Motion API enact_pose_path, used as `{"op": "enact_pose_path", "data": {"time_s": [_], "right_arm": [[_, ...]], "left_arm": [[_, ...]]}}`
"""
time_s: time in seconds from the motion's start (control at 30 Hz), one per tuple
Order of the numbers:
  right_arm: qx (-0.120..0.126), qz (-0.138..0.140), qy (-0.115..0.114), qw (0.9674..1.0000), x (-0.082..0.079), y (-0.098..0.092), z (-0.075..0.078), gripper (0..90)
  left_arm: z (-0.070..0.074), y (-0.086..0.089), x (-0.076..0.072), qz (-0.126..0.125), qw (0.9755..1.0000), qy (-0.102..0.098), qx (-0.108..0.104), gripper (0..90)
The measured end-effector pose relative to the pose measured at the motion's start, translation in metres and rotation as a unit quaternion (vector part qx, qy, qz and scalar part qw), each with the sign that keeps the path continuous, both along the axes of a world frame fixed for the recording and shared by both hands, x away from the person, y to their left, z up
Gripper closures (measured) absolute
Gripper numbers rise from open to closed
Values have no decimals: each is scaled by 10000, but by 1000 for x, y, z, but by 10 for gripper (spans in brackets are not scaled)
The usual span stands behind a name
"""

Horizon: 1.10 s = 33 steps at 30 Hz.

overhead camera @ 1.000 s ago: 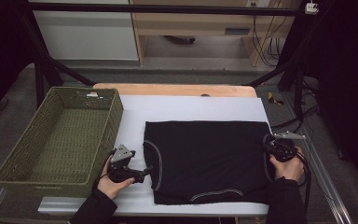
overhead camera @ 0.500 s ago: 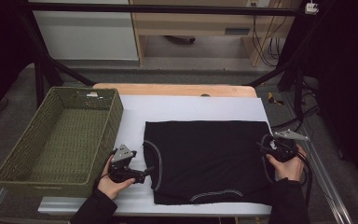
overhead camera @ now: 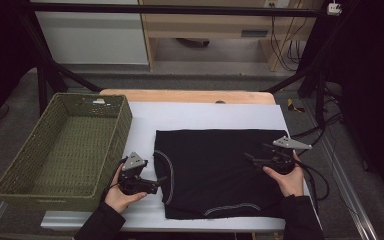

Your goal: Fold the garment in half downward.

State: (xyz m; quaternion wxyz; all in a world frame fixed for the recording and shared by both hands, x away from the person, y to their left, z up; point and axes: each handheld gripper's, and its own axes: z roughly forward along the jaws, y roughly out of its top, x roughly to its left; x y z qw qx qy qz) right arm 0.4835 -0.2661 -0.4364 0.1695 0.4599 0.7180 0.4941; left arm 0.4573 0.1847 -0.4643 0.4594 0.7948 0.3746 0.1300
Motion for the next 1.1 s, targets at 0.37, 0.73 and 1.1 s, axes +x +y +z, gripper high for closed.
{"op": "enact_pose_path", "data": {"time_s": [0.37, 0.73, 1.1], "right_arm": [[88, 465, 30, 9989, -11, 22, -4, 67], [147, 601, 39, 9981, -17, 30, -4, 50], [133, 740, 54, 9972, -21, 38, -3, 50]], "left_arm": [[10, -5, 11, 66, 10000, -29, -20, 17], [16, -11, 29, 176, 9998, 38, 10, 17], [21, -11, 53, 412, 9991, 28, -7, 17]]}}
